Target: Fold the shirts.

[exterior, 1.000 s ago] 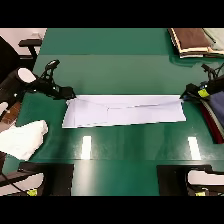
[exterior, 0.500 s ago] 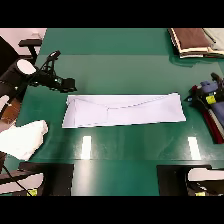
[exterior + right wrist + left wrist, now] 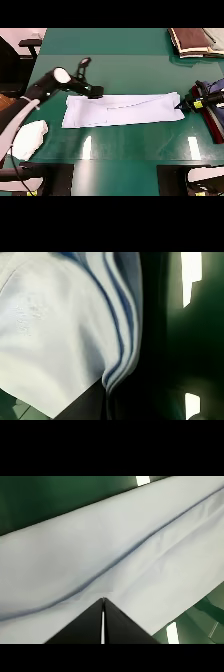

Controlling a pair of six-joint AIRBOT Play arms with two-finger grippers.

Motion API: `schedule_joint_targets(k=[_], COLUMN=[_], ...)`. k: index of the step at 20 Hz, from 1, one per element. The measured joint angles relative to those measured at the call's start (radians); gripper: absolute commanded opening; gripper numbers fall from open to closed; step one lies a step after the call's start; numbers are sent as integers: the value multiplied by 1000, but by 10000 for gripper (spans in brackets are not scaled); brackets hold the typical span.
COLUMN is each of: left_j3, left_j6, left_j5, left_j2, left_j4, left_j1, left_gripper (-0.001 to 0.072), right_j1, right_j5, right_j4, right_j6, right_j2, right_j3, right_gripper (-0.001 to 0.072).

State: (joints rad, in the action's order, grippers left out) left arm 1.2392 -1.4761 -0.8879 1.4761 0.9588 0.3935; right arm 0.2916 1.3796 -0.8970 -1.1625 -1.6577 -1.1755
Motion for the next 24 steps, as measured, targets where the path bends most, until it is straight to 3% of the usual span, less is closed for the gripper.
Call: schedule_joint_targets(k=[4,12,20,24], left_j3=[114,305,334,350], left_j6=[-12,-19,-19,-33], left_j5=[23,10,37,-8], left_j2=[137,350,386,321], left_j4=[-17,-54,-79,-49], left_j1=[100,193,198,128], left_gripper=[22,22,21,22], right_j1=[-42,-240,-470,-568], right_j5=[64,112,72,32], right_j4=[82,246,286,298], right_j6=[5,-89,-139,-143], right_j2=[100,273,294,288], right_j3=[-121,-385,-492,-500], right_gripper=[14,14,14,15])
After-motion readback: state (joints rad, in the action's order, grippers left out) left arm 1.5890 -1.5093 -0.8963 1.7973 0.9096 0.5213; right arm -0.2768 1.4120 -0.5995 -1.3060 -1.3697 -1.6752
